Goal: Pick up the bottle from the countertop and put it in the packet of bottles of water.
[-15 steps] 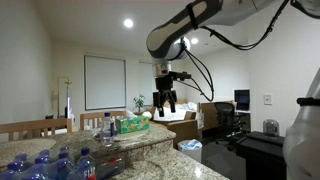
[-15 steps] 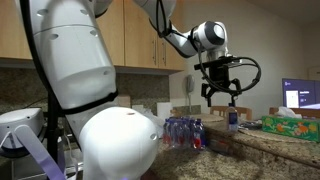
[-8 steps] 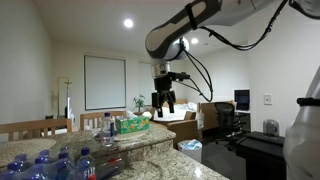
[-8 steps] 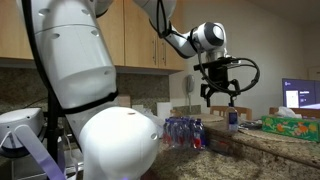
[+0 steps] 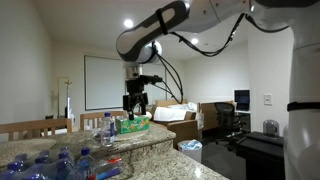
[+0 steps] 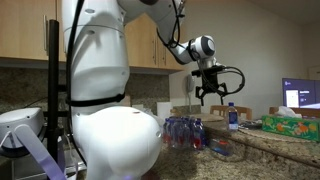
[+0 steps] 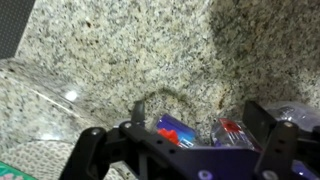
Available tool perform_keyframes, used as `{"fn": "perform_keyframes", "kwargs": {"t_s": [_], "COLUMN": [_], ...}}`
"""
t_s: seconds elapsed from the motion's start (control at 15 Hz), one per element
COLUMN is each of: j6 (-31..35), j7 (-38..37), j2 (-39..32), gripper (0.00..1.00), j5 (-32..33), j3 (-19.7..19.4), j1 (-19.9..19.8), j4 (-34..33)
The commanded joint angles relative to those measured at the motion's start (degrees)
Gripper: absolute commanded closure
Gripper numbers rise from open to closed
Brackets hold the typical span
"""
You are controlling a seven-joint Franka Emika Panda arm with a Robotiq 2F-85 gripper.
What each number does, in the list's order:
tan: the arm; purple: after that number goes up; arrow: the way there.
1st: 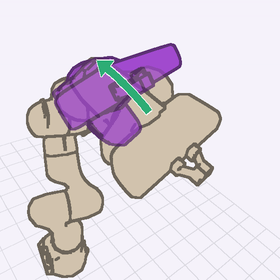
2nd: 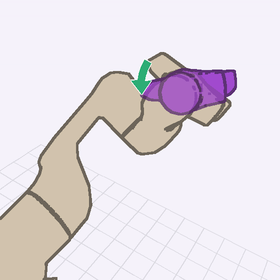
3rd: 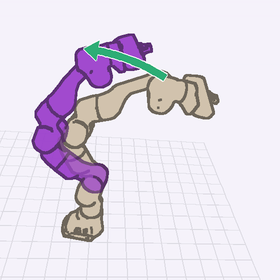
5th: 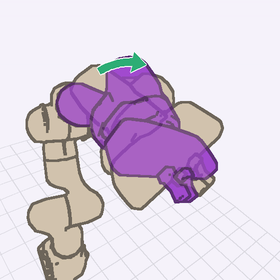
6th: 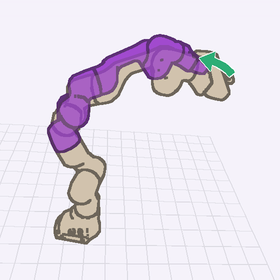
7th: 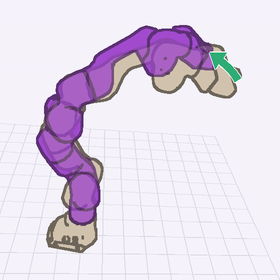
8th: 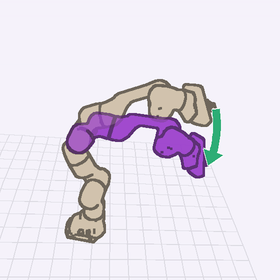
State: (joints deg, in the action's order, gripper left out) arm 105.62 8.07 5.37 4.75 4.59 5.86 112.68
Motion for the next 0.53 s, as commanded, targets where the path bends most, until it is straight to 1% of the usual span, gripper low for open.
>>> {"fn": "perform_keyframes", "kwargs": {"t_s": [0.0, 0.2, 0.33, 0.47], "j6": [2.71, 6.25, 8.24, 9.95], "j7": [0.65, 1.22, 1.91, 1.28], "j2": [-12.95, -21.64, -25.48, -28.47], "gripper": [0.00, 0.00, 0.00, 0.00], "j5": [-0.04, -0.23, -1.24, -0.74], "j3": [2.88, 5.12, 6.22, 6.69], "j1": [2.30, 4.61, 5.65, 6.69], "j4": [-10.45, -17.91, -21.78, -24.80]}}
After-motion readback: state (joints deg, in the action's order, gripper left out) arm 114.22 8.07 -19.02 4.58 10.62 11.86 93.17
